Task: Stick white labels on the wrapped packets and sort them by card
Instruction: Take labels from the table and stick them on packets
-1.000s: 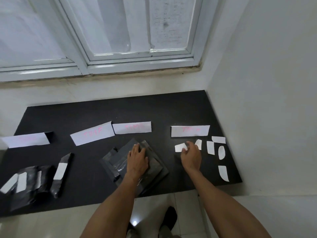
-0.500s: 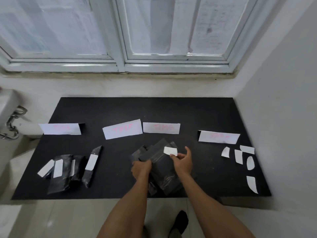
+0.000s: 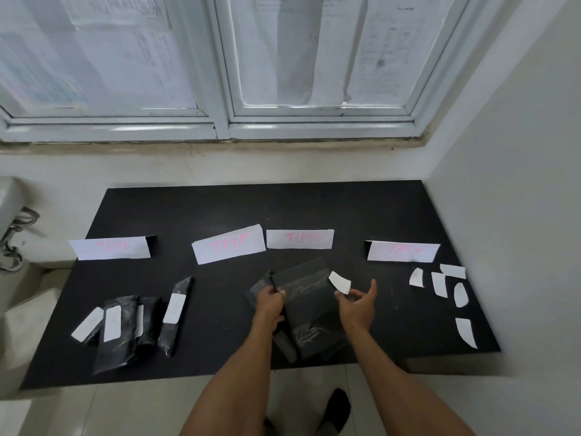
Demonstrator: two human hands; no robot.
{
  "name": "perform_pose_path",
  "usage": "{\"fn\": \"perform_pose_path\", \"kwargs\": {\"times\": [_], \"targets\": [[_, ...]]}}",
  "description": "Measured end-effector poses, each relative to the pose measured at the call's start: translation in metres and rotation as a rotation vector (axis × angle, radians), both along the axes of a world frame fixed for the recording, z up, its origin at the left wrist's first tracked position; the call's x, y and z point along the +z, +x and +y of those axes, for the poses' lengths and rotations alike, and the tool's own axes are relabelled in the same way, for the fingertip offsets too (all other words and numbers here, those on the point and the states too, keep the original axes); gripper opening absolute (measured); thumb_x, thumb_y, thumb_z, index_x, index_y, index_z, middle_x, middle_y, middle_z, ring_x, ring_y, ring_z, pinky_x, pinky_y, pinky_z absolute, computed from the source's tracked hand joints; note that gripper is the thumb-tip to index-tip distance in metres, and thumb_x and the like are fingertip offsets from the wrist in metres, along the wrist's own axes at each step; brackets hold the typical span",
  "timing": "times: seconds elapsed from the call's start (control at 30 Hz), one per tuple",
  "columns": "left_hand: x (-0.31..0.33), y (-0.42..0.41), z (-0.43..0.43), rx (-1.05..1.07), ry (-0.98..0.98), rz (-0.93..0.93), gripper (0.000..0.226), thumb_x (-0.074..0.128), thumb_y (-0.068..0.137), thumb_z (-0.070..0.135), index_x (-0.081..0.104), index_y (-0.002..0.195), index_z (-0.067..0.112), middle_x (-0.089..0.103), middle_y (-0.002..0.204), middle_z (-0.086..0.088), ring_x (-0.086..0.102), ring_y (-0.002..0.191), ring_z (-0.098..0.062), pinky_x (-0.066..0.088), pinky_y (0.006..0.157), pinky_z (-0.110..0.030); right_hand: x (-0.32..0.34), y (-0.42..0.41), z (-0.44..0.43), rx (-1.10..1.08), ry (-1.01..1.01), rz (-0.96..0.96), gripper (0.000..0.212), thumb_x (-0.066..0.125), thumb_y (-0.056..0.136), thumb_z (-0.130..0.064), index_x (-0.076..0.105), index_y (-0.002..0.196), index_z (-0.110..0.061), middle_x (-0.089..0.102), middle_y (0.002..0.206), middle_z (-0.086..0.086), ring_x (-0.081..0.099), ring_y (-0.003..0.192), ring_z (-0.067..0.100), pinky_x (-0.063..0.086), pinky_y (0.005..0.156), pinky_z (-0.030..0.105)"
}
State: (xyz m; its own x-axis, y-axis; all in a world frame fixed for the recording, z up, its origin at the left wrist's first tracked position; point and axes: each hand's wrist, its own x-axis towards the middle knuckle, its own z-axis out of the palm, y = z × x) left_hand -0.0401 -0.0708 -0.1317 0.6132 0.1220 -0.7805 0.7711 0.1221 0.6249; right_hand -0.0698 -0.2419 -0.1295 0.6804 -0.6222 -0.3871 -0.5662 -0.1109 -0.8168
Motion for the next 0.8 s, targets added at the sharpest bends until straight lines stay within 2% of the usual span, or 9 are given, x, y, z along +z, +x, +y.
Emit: {"fn": "perform_pose_path", "kwargs": {"times": [0.07,0.13,0.23,0.33,0.4,0.5,0.6,0.7,0.8], "targets": [[0.008,0.001,0.006,0.000,-0.040,-0.076,0.012,0.048,0.101,0.013,0.053,0.112,0.015,0.061,0.104,-0.006,0.059,0.093,-0.021,0.052,0.074,-0.033,0.016,0.003,0.003,-0.132,-0.070,-0.141,0.082,0.073,0.081,-0.017,0.026,0.147,-0.015,0.067,0.097,0.002,0.064,0.095,0.023,0.043,0.088,0.033],[0.015,0.003,0.013,0.005,-0.041,-0.144,0.012,0.050,0.101,0.018,0.055,0.111,0.015,0.064,0.104,-0.008,0.062,0.086,-0.019,0.051,0.064,-0.029,0.034,0.008,0.004,-0.045,-0.030,-0.273,0.063,0.070,0.084,-0.014,0.039,0.139,-0.016,0.068,0.089,0.003,0.064,0.083,0.014,0.049,0.084,0.027],[0.025,0.010,0.017,0.008,-0.031,-0.196,0.011,0.052,0.100,0.022,0.057,0.106,0.014,0.066,0.101,-0.008,0.062,0.080,-0.016,0.049,0.059,-0.026,0.056,0.019,0.002,0.429,0.001,-0.328,0.050,0.069,0.084,-0.007,0.050,0.128,-0.023,0.068,0.080,0.001,0.063,0.073,0.001,0.049,0.074,0.011],[0.046,0.012,0.018,0.018,-0.067,-0.250,0.009,0.050,0.100,0.018,0.057,0.106,0.014,0.066,0.091,-0.004,0.061,0.073,-0.012,0.049,0.049,-0.021,0.074,0.029,0.002,0.853,-0.175,-0.239,0.051,0.071,0.082,-0.016,0.050,0.127,-0.029,0.069,0.079,-0.007,0.065,0.080,0.003,0.050,0.083,0.022],[0.058,0.013,0.020,0.009,-0.117,-0.279,0.011,0.050,0.100,0.015,0.060,0.106,0.013,0.068,0.094,-0.008,0.064,0.076,-0.016,0.053,0.057,-0.025,0.086,0.032,0.005,1.002,-0.297,-0.180,0.051,0.072,0.081,-0.023,0.048,0.125,-0.034,0.069,0.079,-0.013,0.066,0.084,0.004,0.050,0.091,0.032],[0.071,0.015,0.022,-0.084,-0.120,-0.294,0.013,0.051,0.100,0.020,0.063,0.103,0.015,0.069,0.104,-0.012,0.065,0.084,-0.019,0.052,0.069,-0.030,0.099,0.040,0.009,1.114,-0.461,-0.173,0.049,0.070,0.081,-0.025,0.045,0.121,-0.035,0.066,0.080,-0.020,0.062,0.090,0.006,0.044,0.097,0.039],[0.084,0.013,0.021,-0.060,-0.105,-0.328,0.021,0.048,0.101,0.023,0.063,0.109,0.010,0.069,0.102,-0.010,0.066,0.084,-0.018,0.052,0.068,-0.029,0.111,0.045,0.013,1.187,-0.646,-0.188,0.046,0.067,0.083,-0.026,0.044,0.122,-0.034,0.064,0.082,-0.019,0.058,0.096,0.011,0.039,0.098,0.041],[0.093,0.012,0.021,-0.020,-0.095,-0.345,0.029,0.045,0.102,0.028,0.064,0.112,0.008,0.071,0.101,-0.010,0.067,0.086,-0.020,0.054,0.070,-0.030,0.123,0.048,0.016,1.217,-0.757,-0.228,0.045,0.062,0.085,-0.021,0.041,0.123,-0.033,0.066,0.088,-0.015,0.054,0.099,0.015,0.033,0.099,0.037],[0.103,0.011,0.021,-0.053,-0.097,-0.314,0.031,0.044,0.101,0.033,0.066,0.110,0.013,0.072,0.104,-0.012,0.068,0.094,-0.025,0.056,0.081,-0.038,0.132,0.049,0.018,1.197,-0.802,-0.260,0.047,0.059,0.087,-0.019,0.039,0.128,-0.032,0.066,0.091,-0.014,0.050,0.101,0.015,0.029,0.100,0.035]]}}
